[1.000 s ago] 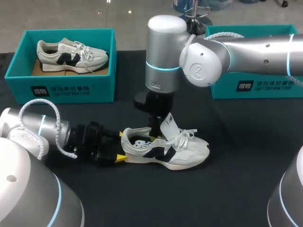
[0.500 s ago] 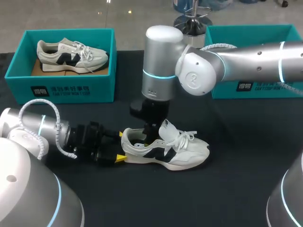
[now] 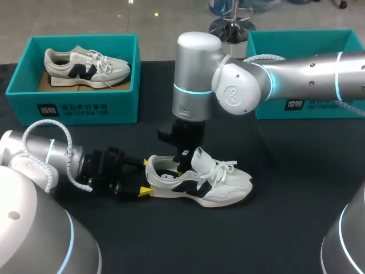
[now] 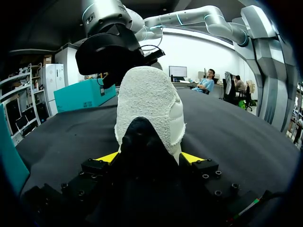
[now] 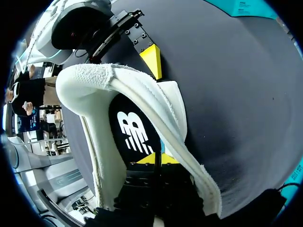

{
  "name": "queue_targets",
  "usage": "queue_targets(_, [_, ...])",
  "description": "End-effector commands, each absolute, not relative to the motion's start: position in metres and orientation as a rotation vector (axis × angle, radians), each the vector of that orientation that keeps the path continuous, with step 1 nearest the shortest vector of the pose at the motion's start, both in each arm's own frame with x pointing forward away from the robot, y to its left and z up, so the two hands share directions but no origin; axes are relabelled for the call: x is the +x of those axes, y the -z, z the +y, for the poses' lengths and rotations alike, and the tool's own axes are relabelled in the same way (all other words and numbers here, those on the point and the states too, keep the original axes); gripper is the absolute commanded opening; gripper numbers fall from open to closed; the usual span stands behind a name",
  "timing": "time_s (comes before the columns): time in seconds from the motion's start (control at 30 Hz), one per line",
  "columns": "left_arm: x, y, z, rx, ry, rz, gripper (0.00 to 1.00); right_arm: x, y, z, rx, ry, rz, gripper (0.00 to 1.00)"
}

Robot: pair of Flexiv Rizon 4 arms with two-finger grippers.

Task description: Take the shoe out of the shoebox, open the shoe tongue, remove and reinsert the insole, then place the shoe into the shoebox

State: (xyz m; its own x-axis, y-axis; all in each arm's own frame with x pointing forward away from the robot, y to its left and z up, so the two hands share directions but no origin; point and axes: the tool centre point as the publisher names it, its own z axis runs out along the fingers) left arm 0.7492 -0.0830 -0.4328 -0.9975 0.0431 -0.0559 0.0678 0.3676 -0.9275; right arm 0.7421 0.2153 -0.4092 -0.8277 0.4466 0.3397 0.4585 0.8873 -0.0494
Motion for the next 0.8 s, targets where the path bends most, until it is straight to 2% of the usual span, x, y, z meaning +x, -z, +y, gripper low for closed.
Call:
queue_targets(0.03, [0.748, 0.437, -0.084, 0.104, 1.749, 2.579, 0.00, 0.732, 0.427, 0.224, -0.671, 0.034, -2.719, 0.00])
queue_targets(0.8, [0.748, 0.437, -0.084, 0.104, 1.749, 2.579, 0.00, 0.736, 0.378, 0.223, -0.673, -0.023, -2.741, 0.00])
